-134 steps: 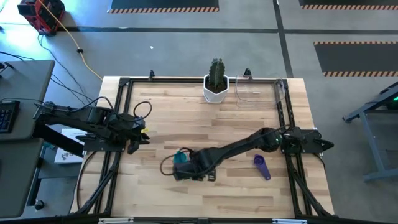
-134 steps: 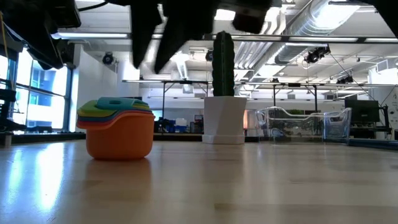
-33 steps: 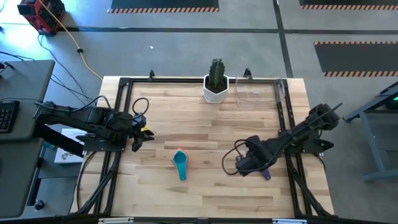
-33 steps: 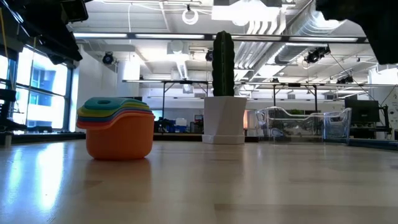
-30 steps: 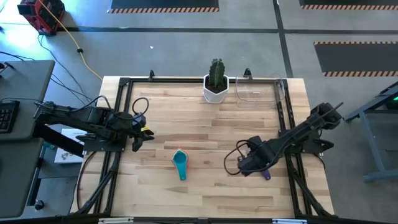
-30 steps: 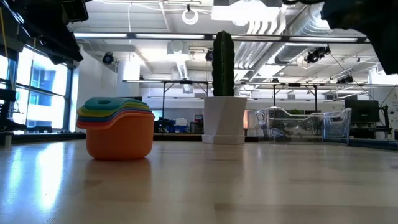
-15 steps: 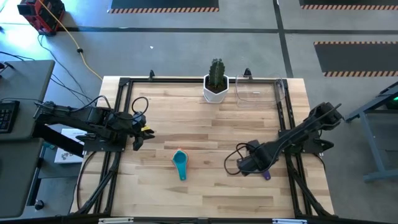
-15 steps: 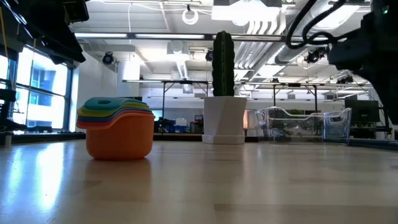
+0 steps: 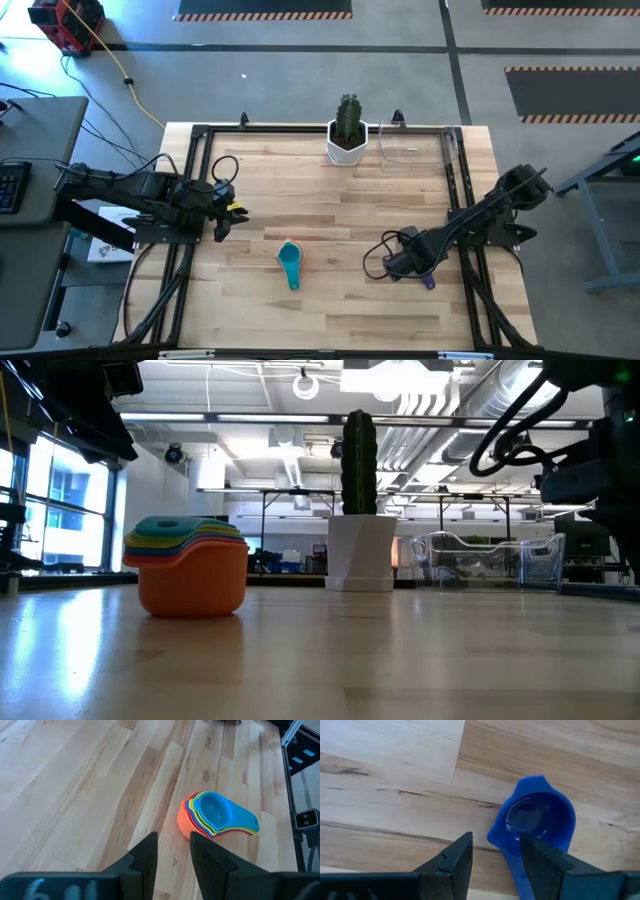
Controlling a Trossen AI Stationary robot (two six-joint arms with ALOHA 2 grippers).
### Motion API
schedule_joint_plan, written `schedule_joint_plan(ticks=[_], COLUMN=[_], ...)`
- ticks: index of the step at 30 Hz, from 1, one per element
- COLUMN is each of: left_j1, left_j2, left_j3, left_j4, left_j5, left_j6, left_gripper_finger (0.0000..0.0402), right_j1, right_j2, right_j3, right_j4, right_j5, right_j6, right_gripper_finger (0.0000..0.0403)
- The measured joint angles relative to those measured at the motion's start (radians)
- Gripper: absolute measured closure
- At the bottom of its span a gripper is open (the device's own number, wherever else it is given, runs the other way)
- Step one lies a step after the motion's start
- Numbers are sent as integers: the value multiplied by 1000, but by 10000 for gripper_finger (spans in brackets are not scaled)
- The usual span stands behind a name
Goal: Nest measuring cups in basket
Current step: Put the dark blue measuring cup on top of the light blue measuring cup
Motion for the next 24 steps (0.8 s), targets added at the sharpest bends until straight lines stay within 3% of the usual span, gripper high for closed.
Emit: schedule_joint_plan(ticks=[12,20,24], left_j1=[0,-1,-1], left_j2=[26,105,156], left_j3=[0,0,0], left_j4=[1,2,6], left_j5=[1,73,73], left_j6=[-163,-209,-198], left_gripper_finger=[298,298,298], right_j1=[0,0,0], right_j2=[46,46,46], right_j3=[0,2,2], right_j4=[9,2,1], right_j5=[-20,-26,-27], right_j6=[-17,-6,26], right_gripper_finger=[296,393,387])
